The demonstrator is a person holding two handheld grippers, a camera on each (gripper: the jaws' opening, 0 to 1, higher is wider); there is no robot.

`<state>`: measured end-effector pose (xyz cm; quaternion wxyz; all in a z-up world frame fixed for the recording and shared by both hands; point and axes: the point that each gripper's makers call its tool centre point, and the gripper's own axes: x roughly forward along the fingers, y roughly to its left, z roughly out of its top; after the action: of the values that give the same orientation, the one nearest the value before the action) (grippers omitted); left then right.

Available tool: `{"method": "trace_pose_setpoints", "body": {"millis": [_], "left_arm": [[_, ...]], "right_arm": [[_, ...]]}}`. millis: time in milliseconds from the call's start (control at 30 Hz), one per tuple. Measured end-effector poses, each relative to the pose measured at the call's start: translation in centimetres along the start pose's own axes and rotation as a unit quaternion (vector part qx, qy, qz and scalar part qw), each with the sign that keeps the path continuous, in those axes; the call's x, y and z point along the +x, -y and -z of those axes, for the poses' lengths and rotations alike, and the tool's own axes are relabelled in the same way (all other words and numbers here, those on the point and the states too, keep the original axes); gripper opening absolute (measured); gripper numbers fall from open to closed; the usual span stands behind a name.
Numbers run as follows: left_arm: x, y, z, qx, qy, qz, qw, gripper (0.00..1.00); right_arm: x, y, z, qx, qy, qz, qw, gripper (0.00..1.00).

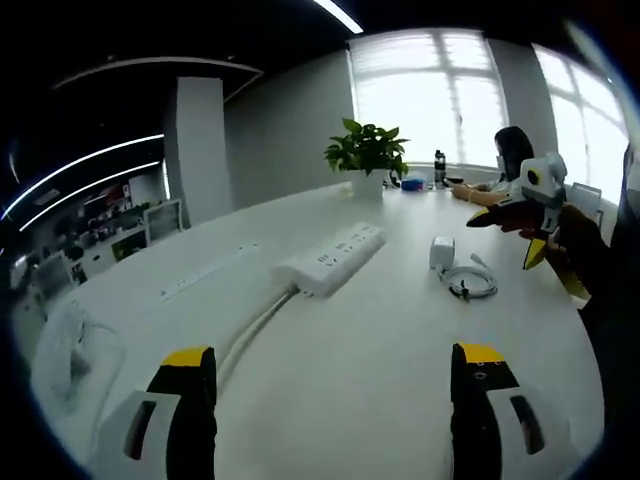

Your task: Straighten the power strip on the desk, plug the charger into it

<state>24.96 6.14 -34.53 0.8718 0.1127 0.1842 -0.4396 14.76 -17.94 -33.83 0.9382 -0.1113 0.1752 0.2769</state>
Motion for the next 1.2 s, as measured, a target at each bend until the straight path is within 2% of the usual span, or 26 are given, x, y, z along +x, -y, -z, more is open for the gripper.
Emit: {"method": "trace_pose_setpoints", "body": {"millis": [333,533,900,1067,1200], "left_arm": [[0.0,-0.1,-0.1,-0.005,0.005,-0.001,1.0,0.99],[0.1,-0.1,-0.1,-0.007,0.003,0.0,1.0,0.99],[0.1,0.2,0.0,-0.014,0.006,0.01,0.9998,0.99],[0.1,0.3,0.1,-0.013,0.004,0.008,0.9999,0.99],[0.2,0.4,0.3,-0.016,0.003,0.015,0.9997,0.99]], "right_arm": [[0.6,0.3,-0.1,0.005,0.004,0.004,1.0,0.83],[1.1,1.0,-1.0,0.034,0.029,0.037,0.9983,0.81],[2.0,0.7,-2.0,0.054,0.052,0.051,0.9959,0.78],[2.4,0.9,-2.0,0.074,0.064,0.064,0.9932,0.78],[2.5,1.8,-2.4,0.096,0.091,0.098,0.9863,0.76]]}}
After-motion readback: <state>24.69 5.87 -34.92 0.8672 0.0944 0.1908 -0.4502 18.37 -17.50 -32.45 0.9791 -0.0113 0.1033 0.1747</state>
